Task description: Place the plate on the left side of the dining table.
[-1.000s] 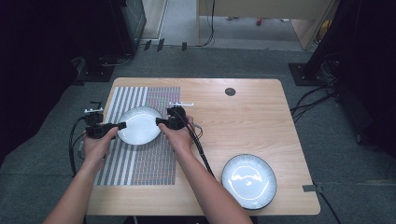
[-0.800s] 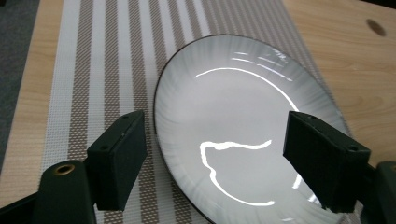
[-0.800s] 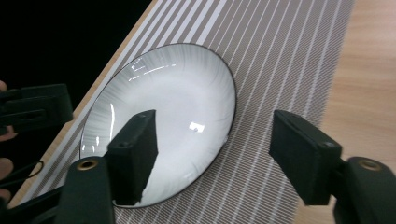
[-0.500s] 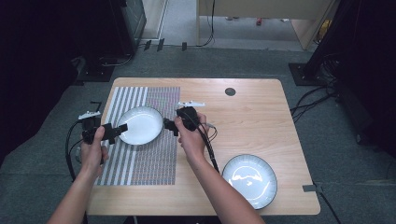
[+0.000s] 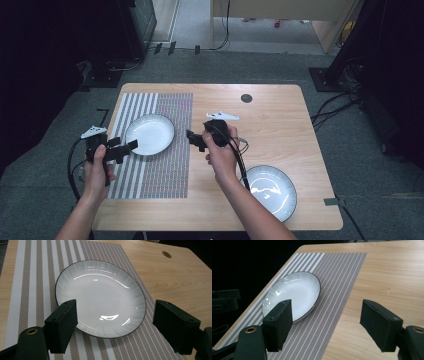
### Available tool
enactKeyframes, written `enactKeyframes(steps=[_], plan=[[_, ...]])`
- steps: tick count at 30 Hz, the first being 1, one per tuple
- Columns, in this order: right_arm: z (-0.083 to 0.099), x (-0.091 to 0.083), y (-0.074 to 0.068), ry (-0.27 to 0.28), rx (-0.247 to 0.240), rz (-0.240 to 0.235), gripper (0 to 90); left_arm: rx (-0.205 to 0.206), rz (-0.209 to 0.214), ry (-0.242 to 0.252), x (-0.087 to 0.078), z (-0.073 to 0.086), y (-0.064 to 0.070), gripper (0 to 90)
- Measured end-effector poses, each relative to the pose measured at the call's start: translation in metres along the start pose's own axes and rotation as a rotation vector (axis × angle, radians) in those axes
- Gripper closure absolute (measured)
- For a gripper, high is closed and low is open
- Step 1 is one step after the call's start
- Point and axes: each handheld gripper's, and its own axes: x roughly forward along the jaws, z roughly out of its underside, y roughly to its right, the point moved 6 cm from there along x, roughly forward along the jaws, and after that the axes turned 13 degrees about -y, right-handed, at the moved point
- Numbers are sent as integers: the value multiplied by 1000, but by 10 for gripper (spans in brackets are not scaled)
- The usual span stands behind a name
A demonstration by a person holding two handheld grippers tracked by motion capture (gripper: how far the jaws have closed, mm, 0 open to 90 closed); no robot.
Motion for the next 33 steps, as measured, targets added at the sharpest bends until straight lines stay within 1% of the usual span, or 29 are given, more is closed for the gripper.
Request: enactKeyframes(steps=[1,2,8,10,11,12,16,17,18,19,20,21,22,24,25,26,27,28,29,30,31,32,33], plan=[[2,-8,0,9,0,-4,256,11,2,9,-4,3,4,198],[2,-8,0,9,0,-4,256,11,2,9,-4,3,4,198],[10,-34,6,35,-4,-16,248,29,21,33,-15,12,15,195],[15,-42,10,46,-2,-12,248,36,19,33,-17,16,17,194],[19,-51,15,53,0,-9,245,38,21,35,-18,18,17,193],[19,-51,15,53,0,-9,245,42,23,37,-19,21,18,193],[29,-67,28,67,11,-4,241,54,20,49,-24,31,20,190],[34,-76,37,82,20,4,241,60,15,56,-26,35,21,190],[34,-76,37,82,20,4,241,60,15,56,-26,35,21,190],[40,-84,47,96,29,22,242,69,9,67,-28,40,22,189],[43,-88,53,102,32,28,242,69,9,67,-28,40,22,189],[47,-92,58,105,39,37,242,72,6,72,-29,45,22,188],[47,-92,58,105,39,37,242,72,6,72,-29,45,22,188],[55,-100,70,114,47,48,242,68,11,75,-30,50,22,188],[63,-107,81,122,56,58,242,72,9,77,-30,53,21,187],[67,-111,88,131,63,61,243,75,8,79,-30,58,21,186],[67,-111,88,131,63,61,243,75,8,79,-30,58,21,186],[76,-119,101,146,82,67,243,74,8,84,-30,61,21,186],[76,-119,101,146,82,67,243,77,4,90,-31,63,21,186],[85,-126,114,162,97,82,243,83,-4,97,-32,68,20,186],[85,-126,114,162,97,82,243,83,-4,97,-32,68,20,186],[89,-130,121,168,104,91,242,88,-6,108,-33,71,19,186],[99,-137,136,176,122,116,242,90,-9,119,-35,74,18,185]])
